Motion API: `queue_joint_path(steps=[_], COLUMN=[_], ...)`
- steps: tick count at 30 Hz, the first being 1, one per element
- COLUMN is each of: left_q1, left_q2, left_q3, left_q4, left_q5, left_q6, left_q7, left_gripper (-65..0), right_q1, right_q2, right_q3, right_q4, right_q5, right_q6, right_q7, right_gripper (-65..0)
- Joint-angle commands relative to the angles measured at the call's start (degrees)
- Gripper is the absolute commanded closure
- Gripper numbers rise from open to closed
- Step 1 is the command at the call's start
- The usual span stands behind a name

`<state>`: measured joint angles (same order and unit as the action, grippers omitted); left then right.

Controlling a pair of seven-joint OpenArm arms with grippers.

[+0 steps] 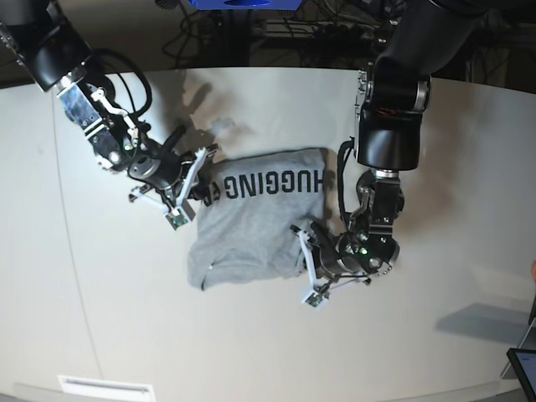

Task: Fold the T-shirt properly
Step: 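Pull the bundle square with both grippers and release it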

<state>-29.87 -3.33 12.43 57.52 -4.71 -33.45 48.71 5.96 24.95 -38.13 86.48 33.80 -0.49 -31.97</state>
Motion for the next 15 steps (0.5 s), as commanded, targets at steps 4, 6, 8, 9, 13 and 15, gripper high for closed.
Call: queue_joint_path(steps=[4, 6, 8, 9, 13, 15], left_q1=[-2.62, -3.41, -3.76, -3.85, -3.76, -3.76], left_q2=[1.00, 1.00, 0.92, 0.56, -2.51, -4.01], left_q3=[0.19, 0.19, 0.10, -0.07, -0.25, -0.34], left_q4=[-1.12, -1.21, -0.86, -0.59, 2.75, 4.59], left_q5=[-0.70, -0.70, -0.70, -0.70, -0.70, -0.70], left_q6=[0.79, 0.79, 0.79, 0.79, 0.79, 0.79], left_q7=[-3.13, -3.21, -2.95, -2.95, -2.69, -1.19], left_gripper=[0.0, 0.0, 0.0, 0.0, 0.0, 0.0], right_q1=[-2.66, -3.01, -3.10, -3.01, -3.19, -3.98], right_q2=[0.85, 0.85, 0.85, 1.03, 1.29, 1.29], right_q3=[-0.77, -0.77, -0.77, -0.77, 1.87, 3.80], right_q4=[0.34, -0.02, -0.10, -0.10, -0.10, 0.07], right_q5=[0.09, 0.00, 0.00, 0.00, -0.09, -0.09], right_q6=[0.27, 0.27, 0.27, 0.27, 0.27, 0.27], right_q7=[-8.87, -8.87, -8.87, -8.87, -8.87, -8.96], right_gripper=[-1.3, -1.5, -1.5, -1.5, -1.5, -1.5])
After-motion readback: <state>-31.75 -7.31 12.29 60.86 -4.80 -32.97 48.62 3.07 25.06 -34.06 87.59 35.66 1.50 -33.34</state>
